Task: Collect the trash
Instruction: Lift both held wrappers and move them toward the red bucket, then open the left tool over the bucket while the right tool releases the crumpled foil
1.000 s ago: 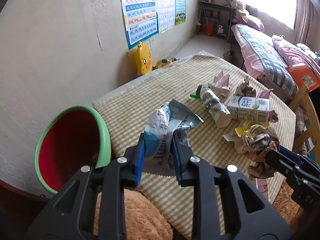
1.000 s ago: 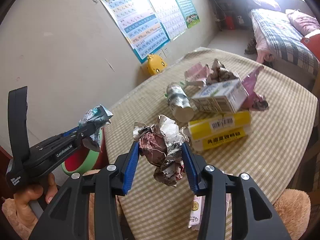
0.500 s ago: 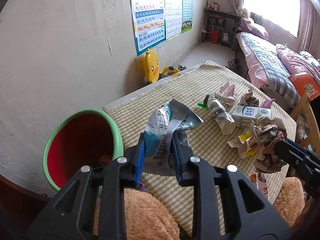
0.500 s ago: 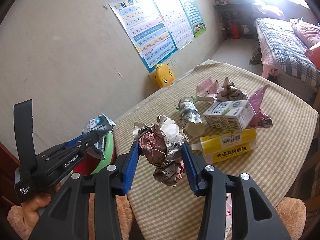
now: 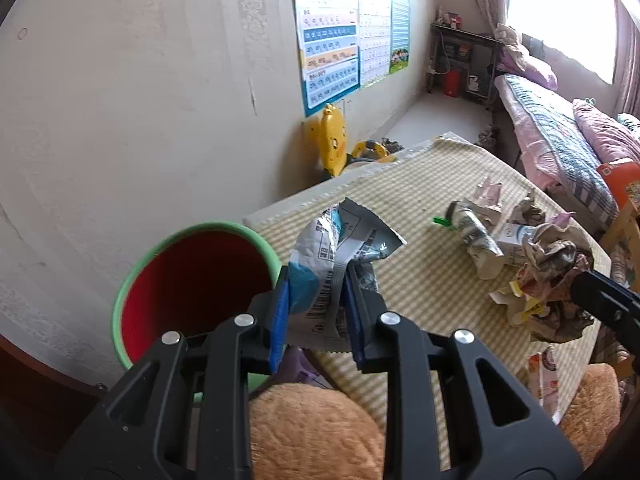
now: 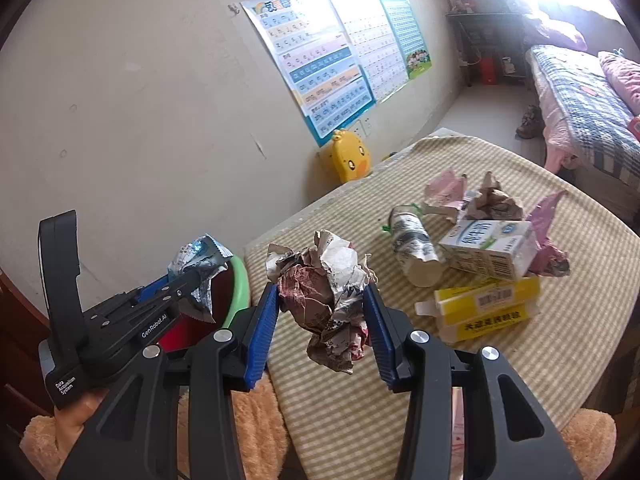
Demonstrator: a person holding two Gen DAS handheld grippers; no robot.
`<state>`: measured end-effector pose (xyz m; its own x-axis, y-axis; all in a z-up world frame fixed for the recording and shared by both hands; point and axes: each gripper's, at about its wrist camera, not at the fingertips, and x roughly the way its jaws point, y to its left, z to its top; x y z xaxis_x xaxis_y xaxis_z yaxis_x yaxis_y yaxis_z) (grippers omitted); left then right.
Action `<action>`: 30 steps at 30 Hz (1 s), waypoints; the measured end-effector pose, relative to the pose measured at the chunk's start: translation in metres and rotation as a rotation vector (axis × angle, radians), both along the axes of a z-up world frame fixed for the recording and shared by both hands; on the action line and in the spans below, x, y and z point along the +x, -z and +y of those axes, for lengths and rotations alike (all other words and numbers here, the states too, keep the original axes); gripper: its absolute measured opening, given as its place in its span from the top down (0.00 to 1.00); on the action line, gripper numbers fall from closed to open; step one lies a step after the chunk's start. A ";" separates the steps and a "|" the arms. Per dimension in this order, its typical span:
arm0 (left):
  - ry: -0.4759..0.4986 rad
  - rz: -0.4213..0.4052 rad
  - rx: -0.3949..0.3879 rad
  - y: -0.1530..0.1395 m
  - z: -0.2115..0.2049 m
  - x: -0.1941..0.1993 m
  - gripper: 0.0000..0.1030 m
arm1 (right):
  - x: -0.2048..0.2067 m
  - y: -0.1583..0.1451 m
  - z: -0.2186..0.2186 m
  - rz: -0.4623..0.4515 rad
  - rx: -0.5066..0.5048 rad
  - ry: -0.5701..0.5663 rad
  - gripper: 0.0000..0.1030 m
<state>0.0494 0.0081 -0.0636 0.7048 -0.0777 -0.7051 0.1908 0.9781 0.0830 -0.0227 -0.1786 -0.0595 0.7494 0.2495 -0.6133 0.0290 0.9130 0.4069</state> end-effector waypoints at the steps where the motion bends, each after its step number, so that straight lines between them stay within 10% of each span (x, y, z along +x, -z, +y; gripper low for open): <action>1: -0.003 -0.003 0.011 0.000 0.002 0.001 0.76 | 0.002 -0.001 0.002 -0.002 -0.001 -0.005 0.59; 30: -0.179 -0.005 0.004 0.008 0.083 0.016 0.76 | 0.041 -0.004 0.070 0.022 -0.051 -0.134 0.59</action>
